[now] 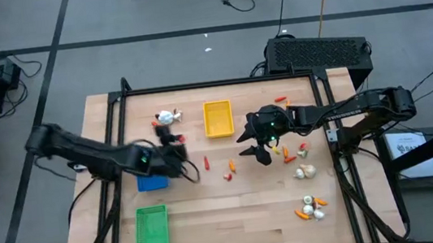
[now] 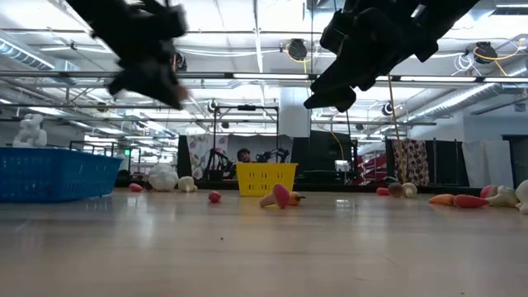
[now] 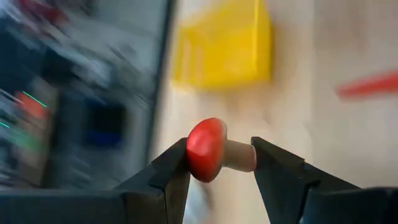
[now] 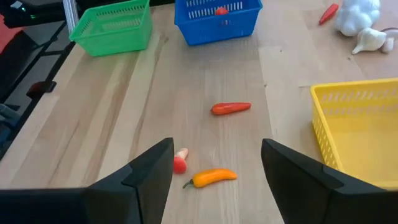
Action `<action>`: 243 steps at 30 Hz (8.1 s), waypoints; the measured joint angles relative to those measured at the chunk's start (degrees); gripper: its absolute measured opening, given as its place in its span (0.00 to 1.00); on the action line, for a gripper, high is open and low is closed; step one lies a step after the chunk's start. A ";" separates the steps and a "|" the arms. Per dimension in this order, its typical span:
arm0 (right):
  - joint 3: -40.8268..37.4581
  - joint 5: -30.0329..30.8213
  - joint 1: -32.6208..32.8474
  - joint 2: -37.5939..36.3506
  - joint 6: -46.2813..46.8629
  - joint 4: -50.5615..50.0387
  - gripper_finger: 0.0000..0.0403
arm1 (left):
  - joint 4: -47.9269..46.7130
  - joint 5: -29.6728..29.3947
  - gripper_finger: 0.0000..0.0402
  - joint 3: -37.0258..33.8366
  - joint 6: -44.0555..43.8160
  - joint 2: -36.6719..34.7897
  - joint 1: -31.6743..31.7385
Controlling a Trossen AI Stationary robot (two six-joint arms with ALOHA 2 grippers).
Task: Sort produce into baskets
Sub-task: Put the orange mushroom into the blue bin, then put the green mushroom into the blue bin
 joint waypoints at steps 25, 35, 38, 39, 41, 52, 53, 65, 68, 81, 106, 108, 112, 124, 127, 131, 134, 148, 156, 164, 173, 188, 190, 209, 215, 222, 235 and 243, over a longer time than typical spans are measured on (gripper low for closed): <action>0.00 -0.02 2.67 0.02 -1.32 -0.97 0.58 | -25.18 35.23 0.42 -7.67 -33.86 -8.77 3.70; 0.00 0.00 2.69 0.02 -1.60 -0.92 0.58 | -25.19 34.52 0.60 -7.67 -33.80 -7.67 3.71; 0.00 0.00 2.69 0.02 -1.64 -0.92 0.58 | -25.25 34.46 0.62 -7.61 -32.13 -7.67 3.71; 0.00 0.00 2.69 0.02 -1.48 -0.89 0.58 | -25.26 34.42 0.63 -7.45 -31.59 -7.67 3.71; 0.00 0.00 2.69 0.02 -0.71 -0.65 0.58 | -25.19 34.23 0.63 -7.04 -30.78 -7.67 3.76; 0.00 -0.18 3.26 0.02 7.27 -2.33 0.58 | 7.69 28.51 0.63 -7.34 -14.38 -7.67 4.98; 0.00 -0.27 3.53 0.02 8.40 -3.03 0.58 | 12.75 28.49 0.62 -7.71 -11.59 -7.67 4.95; 0.00 -6.18 11.88 0.04 27.62 -10.03 0.57 | 38.45 26.63 0.62 -7.99 3.26 -7.22 6.35; 0.00 -1.36 15.87 0.04 27.05 -9.96 0.55 | 38.47 29.65 0.62 -8.00 6.03 -6.55 6.98; 11.99 3.41 23.74 0.04 46.06 -33.60 0.47 | 60.41 36.96 0.62 -8.02 20.82 2.47 9.95; 8.55 6.41 44.76 0.39 101.93 -53.94 0.52 | 61.85 47.55 0.62 -8.02 21.71 4.01 15.47; 6.63 6.77 45.49 0.95 103.21 -50.42 0.53 | 61.82 47.55 0.62 -8.02 21.70 4.01 15.47; 4.36 7.11 46.51 2.56 103.66 -47.50 0.53 | 61.79 47.55 0.62 -8.02 21.60 4.01 15.47; 4.31 7.35 47.32 9.09 99.25 -47.11 0.45 | 61.85 47.55 0.62 -8.02 20.16 4.01 15.42; 4.31 7.28 47.32 9.09 99.16 -47.23 0.42 | 61.84 47.55 0.62 -8.02 20.18 4.01 15.42; 4.31 5.58 47.32 9.09 99.09 -47.46 0.35 | 61.82 47.55 0.62 -8.02 20.16 4.01 15.42; 4.31 4.33 47.32 9.09 99.07 -48.17 0.28 | 61.82 47.55 0.62 -8.02 20.16 4.01 15.42; 4.79 7.56 47.30 9.03 93.81 -48.05 0.02 | 61.80 47.80 0.62 -8.02 20.09 3.98 15.42; 10.27 26.59 46.40 5.60 82.67 -47.70 0.00 | 62.39 65.54 0.62 -8.02 20.44 3.98 15.38; 12.90 57.42 45.27 1.87 55.95 -38.55 0.00 | 64.34 72.71 0.62 -7.97 20.03 4.68 15.27; 12.87 58.85 37.95 2.23 37.00 -24.66 0.00 | 75.07 73.36 0.62 -7.97 20.07 11.79 14.77; 12.87 48.57 30.46 2.49 23.82 -8.34 0.00 | 83.10 68.82 0.62 -7.97 20.56 15.96 12.91; 12.87 47.33 29.67 2.49 22.73 -6.69 0.00 | 83.86 67.69 0.62 -7.97 20.48 15.96 12.82; 12.85 43.01 25.81 2.49 17.08 -1.86 0.00 | 84.61 60.01 0.62 -7.91 20.18 15.94 12.54; 12.85 43.01 25.83 2.49 15.05 -0.38 0.00 | 84.57 59.59 0.62 -7.91 20.18 15.94 12.52; 12.83 43.35 25.75 2.49 15.01 -0.79 0.00 | 84.51 59.60 0.62 -7.91 20.18 15.94 12.54; 12.83 43.39 24.96 2.49 14.57 -1.69 0.00 | 84.57 59.72 0.62 -7.91 20.14 15.94 12.02; 12.85 43.11 24.63 2.51 13.53 -1.69 0.00 | 84.55 59.59 0.53 -7.91 20.14 15.94 12.06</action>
